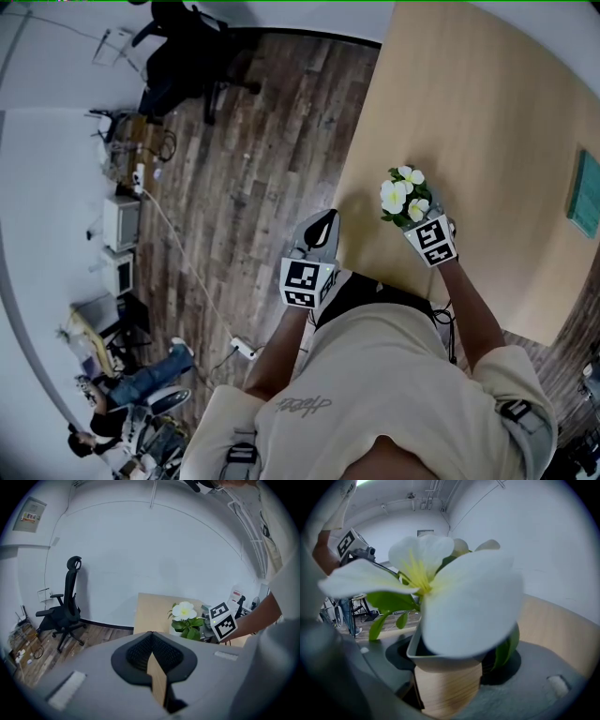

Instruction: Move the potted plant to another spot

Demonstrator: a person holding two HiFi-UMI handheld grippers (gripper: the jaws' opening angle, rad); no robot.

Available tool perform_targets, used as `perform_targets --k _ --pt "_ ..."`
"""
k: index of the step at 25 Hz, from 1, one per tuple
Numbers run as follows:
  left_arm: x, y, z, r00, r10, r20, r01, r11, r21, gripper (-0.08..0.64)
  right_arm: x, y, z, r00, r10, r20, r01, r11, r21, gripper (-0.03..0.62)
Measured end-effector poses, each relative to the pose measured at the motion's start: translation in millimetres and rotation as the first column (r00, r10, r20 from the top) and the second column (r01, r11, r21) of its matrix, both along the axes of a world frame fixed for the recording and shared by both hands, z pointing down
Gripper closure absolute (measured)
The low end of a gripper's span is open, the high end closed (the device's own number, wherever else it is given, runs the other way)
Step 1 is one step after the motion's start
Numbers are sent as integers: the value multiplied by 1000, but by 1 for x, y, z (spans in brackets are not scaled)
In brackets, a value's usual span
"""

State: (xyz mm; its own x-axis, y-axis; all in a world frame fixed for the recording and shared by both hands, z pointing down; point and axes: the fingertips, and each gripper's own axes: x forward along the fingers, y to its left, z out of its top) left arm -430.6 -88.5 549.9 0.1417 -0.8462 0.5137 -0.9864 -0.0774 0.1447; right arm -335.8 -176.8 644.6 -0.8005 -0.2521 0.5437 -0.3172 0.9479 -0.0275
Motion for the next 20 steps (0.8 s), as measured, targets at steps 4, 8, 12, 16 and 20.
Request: perform_targets --k 4,8,12,16,20 --pt "-6 -15 10 1000 4 -5 -4 1000 -5 545 -26 -23 19 1000 -1 11 1 1000 10 241" --pt "-22 -37 15 1000 18 -8 -18 999 -27 545 -58 -50 33 1000 -26 -5 26 999 42 241" --pt "-25 -36 14 999 2 -32 -3 1000 -20 543 -71 -53 40 1000 -5 0 5 999 37 241" --pt "-26 -30 15 999 -21 -50 19 999 -34 545 -76 -52 48 1000 10 -3 -10 1000 26 241" --pt "-30 -22 20 1000 -25 -11 25 999 -39 545 -76 -53 53 1000 12 -23 -11 999 36 241"
